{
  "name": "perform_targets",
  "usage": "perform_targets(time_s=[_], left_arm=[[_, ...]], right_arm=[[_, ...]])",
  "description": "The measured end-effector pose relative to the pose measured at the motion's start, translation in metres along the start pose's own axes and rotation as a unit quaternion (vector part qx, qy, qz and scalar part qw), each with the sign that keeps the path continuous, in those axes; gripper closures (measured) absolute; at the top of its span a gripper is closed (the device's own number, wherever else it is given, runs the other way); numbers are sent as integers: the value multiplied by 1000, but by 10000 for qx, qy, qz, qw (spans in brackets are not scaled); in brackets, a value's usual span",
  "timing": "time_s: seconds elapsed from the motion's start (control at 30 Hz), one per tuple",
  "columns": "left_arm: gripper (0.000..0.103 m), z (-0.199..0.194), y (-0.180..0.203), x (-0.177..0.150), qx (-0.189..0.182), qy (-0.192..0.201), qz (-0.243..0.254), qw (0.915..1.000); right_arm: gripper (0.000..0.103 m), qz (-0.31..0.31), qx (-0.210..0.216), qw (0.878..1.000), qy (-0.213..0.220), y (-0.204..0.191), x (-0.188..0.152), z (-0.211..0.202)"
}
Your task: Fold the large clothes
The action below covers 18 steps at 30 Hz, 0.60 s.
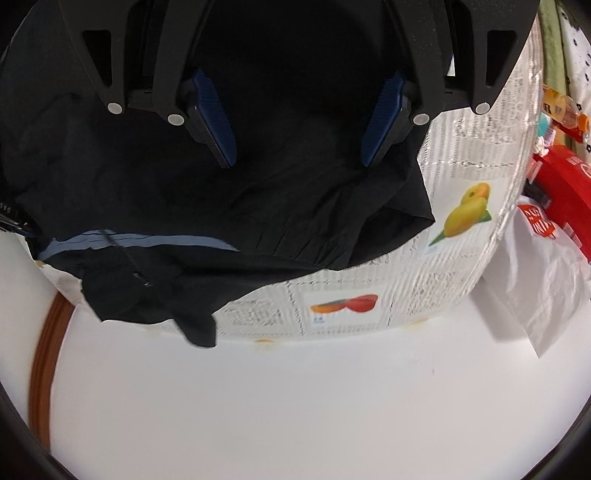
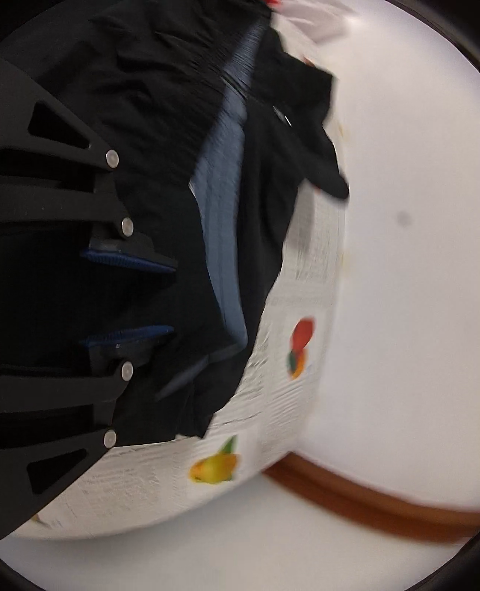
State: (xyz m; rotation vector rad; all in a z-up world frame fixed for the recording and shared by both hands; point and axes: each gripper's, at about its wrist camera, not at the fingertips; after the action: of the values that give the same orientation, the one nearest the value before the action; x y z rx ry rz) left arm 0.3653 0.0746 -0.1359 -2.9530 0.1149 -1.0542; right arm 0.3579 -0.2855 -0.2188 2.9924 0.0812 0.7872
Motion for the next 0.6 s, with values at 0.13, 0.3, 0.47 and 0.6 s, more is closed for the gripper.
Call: perform_targets(time_s=[0.13, 0.3, 0.47, 0.6], left_arm=[[35, 9, 0, 1, -71, -57, -116, 9999], [35, 7, 6, 1, 46, -56, 14, 10000], [35, -7, 0, 2, -237, -97, -277, 9993], [35, -27, -4, -2, -425, -49, -339, 9985]], right_arm=[[86, 492, 45, 9988, -28, 27, -1, 16], [84, 610, 99, 9981, -48, 33, 3, 14], [58, 89, 362, 9990, 227, -9, 14, -23], [56, -278, 1029, 9943, 78, -57, 16, -29]])
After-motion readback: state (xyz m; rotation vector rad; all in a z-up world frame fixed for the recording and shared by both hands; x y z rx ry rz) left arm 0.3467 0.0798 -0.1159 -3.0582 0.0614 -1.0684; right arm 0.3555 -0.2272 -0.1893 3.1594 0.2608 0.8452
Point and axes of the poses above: each gripper's, at about its wrist camera, not at the fingertips, and z roughly the way its jaws point, y to its right, x to its top, and after that the axes turned 1 degree about y, right-handed
